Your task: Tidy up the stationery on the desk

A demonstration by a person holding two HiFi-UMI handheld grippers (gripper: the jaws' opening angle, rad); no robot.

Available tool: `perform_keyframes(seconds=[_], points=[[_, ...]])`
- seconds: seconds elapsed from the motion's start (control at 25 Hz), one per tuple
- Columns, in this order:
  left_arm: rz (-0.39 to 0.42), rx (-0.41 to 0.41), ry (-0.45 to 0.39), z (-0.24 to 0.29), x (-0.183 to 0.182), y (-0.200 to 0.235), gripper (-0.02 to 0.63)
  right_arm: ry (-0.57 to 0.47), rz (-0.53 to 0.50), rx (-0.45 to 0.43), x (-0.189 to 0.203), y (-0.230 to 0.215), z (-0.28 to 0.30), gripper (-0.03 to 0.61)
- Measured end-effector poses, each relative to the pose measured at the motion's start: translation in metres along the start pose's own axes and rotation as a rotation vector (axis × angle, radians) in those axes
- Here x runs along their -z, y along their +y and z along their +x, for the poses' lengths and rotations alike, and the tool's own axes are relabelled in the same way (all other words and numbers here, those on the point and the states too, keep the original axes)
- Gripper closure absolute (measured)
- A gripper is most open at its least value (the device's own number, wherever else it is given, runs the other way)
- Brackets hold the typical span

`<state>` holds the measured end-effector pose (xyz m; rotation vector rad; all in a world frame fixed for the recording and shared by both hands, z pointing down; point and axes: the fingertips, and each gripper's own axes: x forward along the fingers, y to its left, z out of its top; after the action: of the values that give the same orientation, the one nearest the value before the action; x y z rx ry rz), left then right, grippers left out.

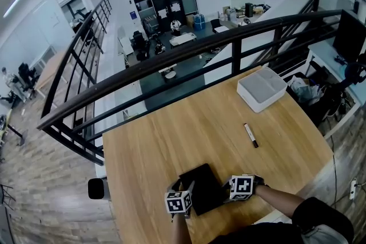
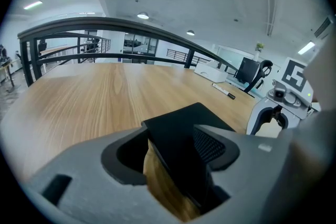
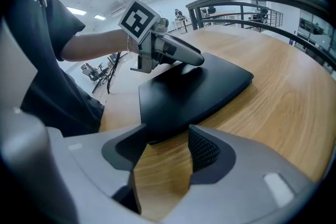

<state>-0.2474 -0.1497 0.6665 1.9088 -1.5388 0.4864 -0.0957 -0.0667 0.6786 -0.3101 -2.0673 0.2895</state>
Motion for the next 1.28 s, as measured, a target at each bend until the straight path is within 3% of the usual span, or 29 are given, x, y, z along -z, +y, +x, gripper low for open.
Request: perform_keyframes(seconds=[0.64, 0.8, 0.92, 1.04, 1.16, 1.28], points=[[0.005, -0.002, -0.003, 0.002, 0.001, -0.001, 0.353, -0.014, -0.006, -0.002, 0.002, 0.001, 0.0, 0.328], [-0.032, 0.023, -0.022, -0.001, 0.0, 0.001, 0.365, -0.027, 0.01, 0.0, 0.004, 0.001, 0.0, 0.33], [-0.091, 0.023, -0.062, -0.01, -0.003, 0.006, 0.414, -0.045, 0.013, 0.032, 0.004, -0.005, -0.005, 0.335], [-0.12, 0.008, -0.11, -0.023, -0.006, 0.007, 0.482, -0.103, 0.015, 0.095, -0.002, -0.014, -0.015, 0.421], [-0.09, -0.012, -0.14, -0.034, -0.008, 0.002, 0.568, -0.192, 0.049, 0.163, -0.009, -0.024, -0.027, 0.476], [-0.046, -0.025, -0.167, -0.041, -0.016, -0.008, 0.614, -0.318, 0.085, 0.233, -0.022, -0.037, -0.045, 0.553]])
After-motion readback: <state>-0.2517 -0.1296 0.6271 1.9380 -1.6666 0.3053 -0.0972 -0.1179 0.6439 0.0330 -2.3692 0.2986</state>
